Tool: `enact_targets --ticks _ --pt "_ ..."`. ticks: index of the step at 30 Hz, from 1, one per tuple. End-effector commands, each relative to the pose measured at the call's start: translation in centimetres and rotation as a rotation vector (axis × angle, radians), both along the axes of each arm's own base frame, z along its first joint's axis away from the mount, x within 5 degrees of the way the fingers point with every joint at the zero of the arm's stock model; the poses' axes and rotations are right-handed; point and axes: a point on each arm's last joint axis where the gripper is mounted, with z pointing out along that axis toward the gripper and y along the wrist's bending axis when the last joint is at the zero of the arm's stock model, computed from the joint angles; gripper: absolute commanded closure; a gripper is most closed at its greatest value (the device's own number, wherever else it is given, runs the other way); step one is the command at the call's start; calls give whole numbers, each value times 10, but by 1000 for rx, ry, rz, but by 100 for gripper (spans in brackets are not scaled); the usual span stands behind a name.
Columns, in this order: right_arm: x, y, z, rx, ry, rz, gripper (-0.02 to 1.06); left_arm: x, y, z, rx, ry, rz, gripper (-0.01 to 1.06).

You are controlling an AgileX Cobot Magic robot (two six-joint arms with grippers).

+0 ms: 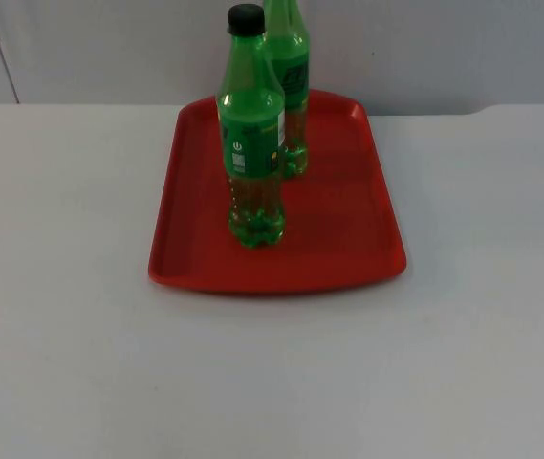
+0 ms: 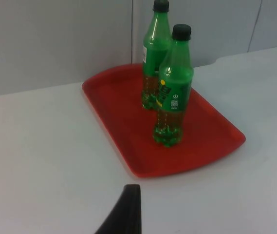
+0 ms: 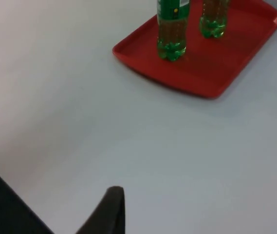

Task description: Place the bottle upright on the tray.

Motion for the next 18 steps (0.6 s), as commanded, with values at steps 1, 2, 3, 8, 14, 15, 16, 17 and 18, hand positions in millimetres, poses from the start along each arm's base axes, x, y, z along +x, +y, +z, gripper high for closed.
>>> enact_targets --ticks 1,2,3,8,14,15,16,17,18 --pt "0 -1 0 3 -2 -13 -1 0 0 -1 -6 -5 6 14" --pt "0 -1 0 3 -2 -13 -1 0 0 -1 -6 -5 6 14" --pt "0 -1 0 3 -2 -13 -1 0 0 -1 -6 -5 6 14" --pt "0 -1 0 4 -3 -13 -1 0 0 -1 -6 -5 6 14" --pt "0 -1 0 5 -4 -13 -1 0 0 -1 -6 -5 6 14" --pt "0 -1 0 5 -4 -13 -1 0 0 -1 -6 -5 6 14" --pt "0 -1 0 5 -4 -13 -1 0 0 -1 -6 -5 6 14" --pt "0 -1 0 5 -4 -13 -1 0 0 -1 -6 -5 6 14" --pt "0 -1 0 5 -4 -13 -1 0 0 -1 -6 -5 6 14"
